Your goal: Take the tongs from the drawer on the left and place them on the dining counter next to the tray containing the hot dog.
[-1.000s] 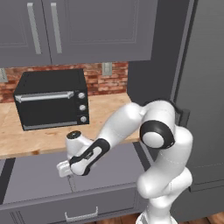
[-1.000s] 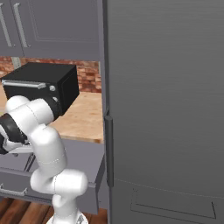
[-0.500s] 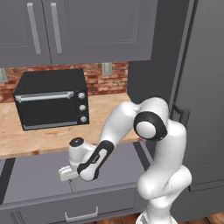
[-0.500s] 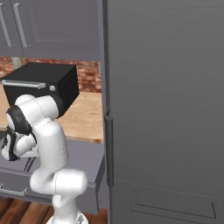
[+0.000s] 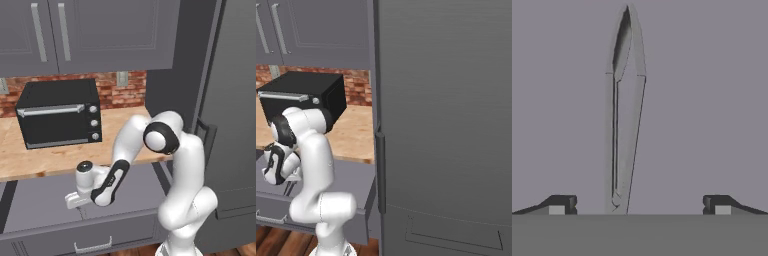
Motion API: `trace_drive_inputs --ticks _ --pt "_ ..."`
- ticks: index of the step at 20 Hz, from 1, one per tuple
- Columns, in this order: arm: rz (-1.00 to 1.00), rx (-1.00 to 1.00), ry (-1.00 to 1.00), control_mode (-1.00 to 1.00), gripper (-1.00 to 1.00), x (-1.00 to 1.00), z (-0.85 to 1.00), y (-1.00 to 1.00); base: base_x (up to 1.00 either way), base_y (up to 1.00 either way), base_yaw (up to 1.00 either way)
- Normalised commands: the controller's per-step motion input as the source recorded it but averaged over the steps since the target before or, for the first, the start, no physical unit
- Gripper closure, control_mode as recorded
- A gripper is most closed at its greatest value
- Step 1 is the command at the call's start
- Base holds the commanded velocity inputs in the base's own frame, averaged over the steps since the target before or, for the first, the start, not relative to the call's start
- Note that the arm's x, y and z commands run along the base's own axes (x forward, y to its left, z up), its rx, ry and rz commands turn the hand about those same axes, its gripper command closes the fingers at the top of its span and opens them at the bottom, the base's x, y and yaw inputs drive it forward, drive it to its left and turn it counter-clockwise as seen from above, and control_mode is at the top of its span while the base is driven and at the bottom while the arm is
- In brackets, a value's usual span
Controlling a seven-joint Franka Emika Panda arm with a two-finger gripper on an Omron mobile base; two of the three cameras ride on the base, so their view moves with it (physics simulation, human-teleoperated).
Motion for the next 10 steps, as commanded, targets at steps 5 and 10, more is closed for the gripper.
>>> trace_drive_inputs --ticks 5,10 --pt "-0.01 -0.03 0.0 -1.0 -1.0 0.34 -0.3 0.11 0.0 0.0 0.0" --pt "-0.02 -0.01 0.0 -1.0 -1.0 0.28 -0.34 0.2 0.0 0.0 0.0"
